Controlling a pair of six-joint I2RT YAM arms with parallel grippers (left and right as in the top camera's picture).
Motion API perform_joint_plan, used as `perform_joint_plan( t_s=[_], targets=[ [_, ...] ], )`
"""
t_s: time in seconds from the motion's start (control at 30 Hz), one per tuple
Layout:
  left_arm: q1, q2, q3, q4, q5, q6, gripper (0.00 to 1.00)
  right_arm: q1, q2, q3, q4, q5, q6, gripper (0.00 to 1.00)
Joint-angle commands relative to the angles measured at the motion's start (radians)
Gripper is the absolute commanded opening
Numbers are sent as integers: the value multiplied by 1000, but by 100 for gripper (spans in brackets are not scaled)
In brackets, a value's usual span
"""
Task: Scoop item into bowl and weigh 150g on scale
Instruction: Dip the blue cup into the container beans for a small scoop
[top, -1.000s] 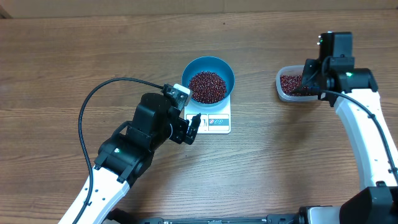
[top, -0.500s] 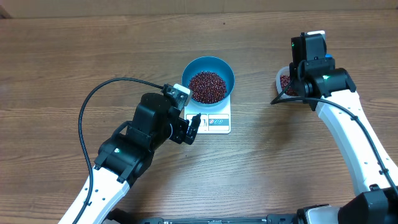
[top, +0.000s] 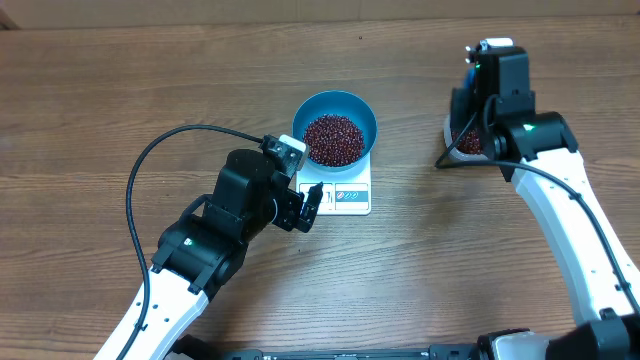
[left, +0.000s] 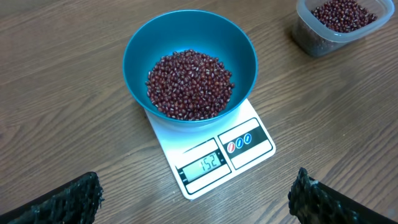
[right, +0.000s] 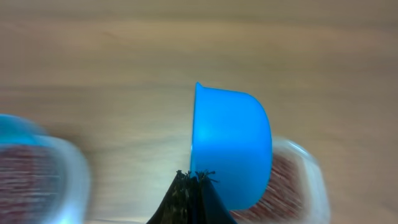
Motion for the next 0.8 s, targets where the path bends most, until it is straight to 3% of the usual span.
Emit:
perform_joint_plan(
  t_s=[0.0, 0.1, 0.33, 0.77],
  targets=[
    [0, 4, -10, 1, 0, -9, 100, 1, -86, 6, 68, -385, 11, 4],
    [0, 4, -10, 1, 0, -9, 100, 14, -100, 6, 123, -539, 11, 4],
    [0, 4, -10, 1, 0, -9, 99, 108, -69, 5, 114, -544, 10, 4],
    [0, 4, -10, 1, 0, -9, 100, 349, 66, 5, 146, -135, 6, 4]
  ],
)
